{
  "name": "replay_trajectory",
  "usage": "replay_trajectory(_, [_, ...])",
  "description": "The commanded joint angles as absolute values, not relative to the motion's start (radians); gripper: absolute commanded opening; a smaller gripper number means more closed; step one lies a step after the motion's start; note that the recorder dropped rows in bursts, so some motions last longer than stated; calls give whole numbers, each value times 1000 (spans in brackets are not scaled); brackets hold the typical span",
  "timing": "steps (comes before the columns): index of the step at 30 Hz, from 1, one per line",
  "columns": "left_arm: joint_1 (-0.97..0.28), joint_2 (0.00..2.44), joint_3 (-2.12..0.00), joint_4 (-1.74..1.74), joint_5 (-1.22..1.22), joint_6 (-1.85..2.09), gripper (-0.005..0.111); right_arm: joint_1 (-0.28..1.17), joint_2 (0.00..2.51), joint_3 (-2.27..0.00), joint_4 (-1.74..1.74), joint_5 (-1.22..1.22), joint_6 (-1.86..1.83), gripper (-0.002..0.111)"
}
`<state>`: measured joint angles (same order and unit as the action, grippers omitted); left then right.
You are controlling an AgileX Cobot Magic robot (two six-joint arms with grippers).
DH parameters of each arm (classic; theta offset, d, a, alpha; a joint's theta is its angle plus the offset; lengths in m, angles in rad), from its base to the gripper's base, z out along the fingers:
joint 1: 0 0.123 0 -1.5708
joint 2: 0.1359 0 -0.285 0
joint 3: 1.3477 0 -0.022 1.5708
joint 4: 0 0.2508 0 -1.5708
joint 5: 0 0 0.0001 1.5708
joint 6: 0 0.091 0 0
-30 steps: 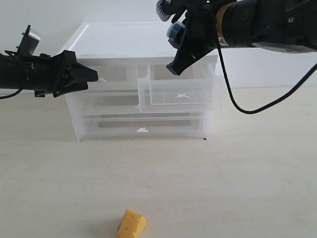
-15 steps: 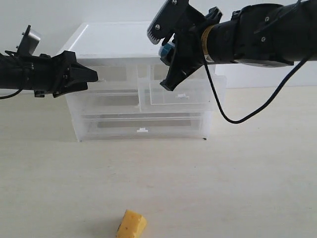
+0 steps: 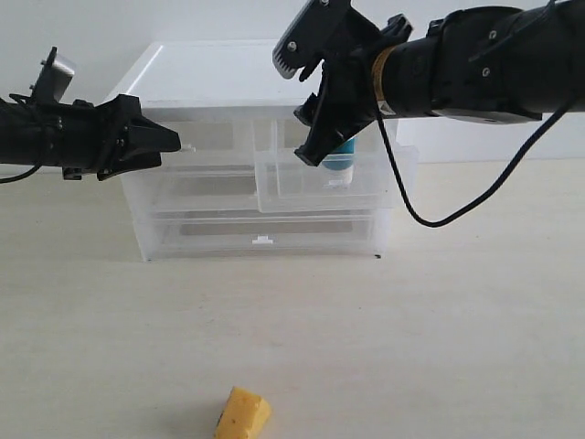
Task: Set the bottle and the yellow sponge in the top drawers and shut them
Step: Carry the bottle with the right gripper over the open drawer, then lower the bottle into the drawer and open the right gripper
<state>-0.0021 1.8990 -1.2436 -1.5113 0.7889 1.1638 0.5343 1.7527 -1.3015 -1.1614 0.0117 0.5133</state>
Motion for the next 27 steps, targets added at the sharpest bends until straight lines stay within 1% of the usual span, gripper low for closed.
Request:
replay_trajectory(1, [2, 1900, -1256, -1543, 729, 1175, 47, 528, 1731, -1307, -1157, 20, 557, 51])
replay_trajectory(6, [2, 1900, -1256, -1543, 729, 1175, 47, 528, 1670, -1307, -1157, 32, 649, 51])
replay_trajectory(11, [2, 1900, -1256, -1543, 729, 1175, 47, 528, 1614, -1307, -1144, 167, 705, 50])
replay_trajectory(14, [2, 1900, -1256, -1543, 729, 1175, 47, 528, 1612, -1300, -1091, 252, 703, 40])
replay_trajectory(16, [2, 1900, -1256, -1543, 729, 1175, 47, 528, 1614, -1285, -1047, 246, 674, 30])
replay_trajectory(18, [2, 1900, -1256, -1543, 729, 1175, 47, 530, 1616, -1271, -1004, 197, 660, 24])
replay_trajectory(22, [2, 1900, -1256, -1543, 729, 1175, 47, 531, 1616, -1268, -916, 130, 663, 24])
replay_trajectory(25, [2, 1900, -1256, -1543, 729, 1175, 47, 531, 1618, -1268, -876, 125, 664, 24])
replay_trajectory(27, [2, 1900, -1256, -1543, 729, 1175, 47, 531, 1627, -1268, -869, 132, 668, 20])
